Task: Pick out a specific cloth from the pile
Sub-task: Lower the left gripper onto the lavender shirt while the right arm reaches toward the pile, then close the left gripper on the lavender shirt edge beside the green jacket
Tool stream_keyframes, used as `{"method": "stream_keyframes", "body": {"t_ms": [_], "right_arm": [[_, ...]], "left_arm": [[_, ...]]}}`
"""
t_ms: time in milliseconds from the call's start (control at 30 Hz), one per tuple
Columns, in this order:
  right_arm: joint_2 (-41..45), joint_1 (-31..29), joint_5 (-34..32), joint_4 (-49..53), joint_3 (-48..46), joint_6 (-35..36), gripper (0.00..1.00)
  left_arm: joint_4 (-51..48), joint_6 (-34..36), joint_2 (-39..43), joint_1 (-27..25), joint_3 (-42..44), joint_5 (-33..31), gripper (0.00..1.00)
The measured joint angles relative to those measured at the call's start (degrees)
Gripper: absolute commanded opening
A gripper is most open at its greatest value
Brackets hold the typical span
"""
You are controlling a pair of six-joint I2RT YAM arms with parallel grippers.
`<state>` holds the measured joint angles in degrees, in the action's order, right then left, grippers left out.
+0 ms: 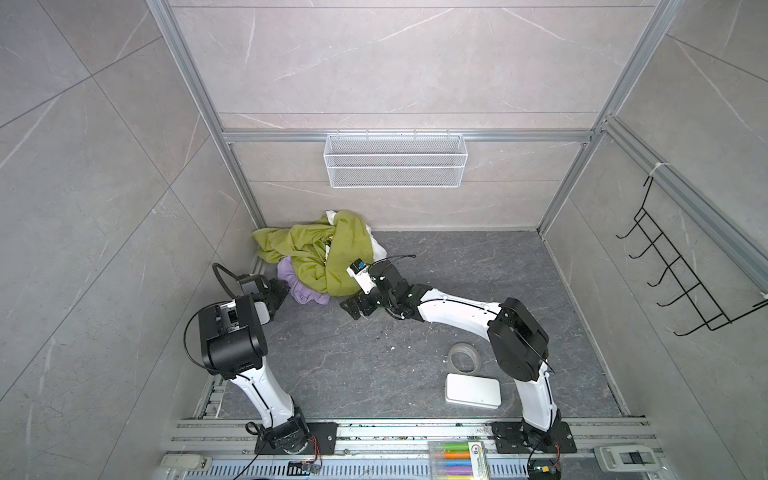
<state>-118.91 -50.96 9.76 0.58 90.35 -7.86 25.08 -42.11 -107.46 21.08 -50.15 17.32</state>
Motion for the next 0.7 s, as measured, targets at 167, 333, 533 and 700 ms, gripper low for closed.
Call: {"method": "stream_keyframes", "body": {"t_ms": [167,333,533,700], "right_arm": [[-0.81,-0.22,0.61,0.11,0.87,-0.02,1.00],[-1.79,-0.37,1.01,1.77,1.55,-0.02,1.00],[-1.84,-0.42,0.98,2.62,1.55,-0.02,1.00],[-1.84,-0.42,1.01,2.69,1.55,-0.02,1.00]], "left_arm": [[0.57,-1.03,-2.16,0.28,-1.84,1.79,0.43],[0.68,-2.27,-3.23,0.42,-2.10,2.69,0.41],[0.68,-3.06,-3.69,0.44,-2.21,2.78,0.32],[0.87,-3.48,-4.35,0.46,-2.56,2.91,0.21]]}}
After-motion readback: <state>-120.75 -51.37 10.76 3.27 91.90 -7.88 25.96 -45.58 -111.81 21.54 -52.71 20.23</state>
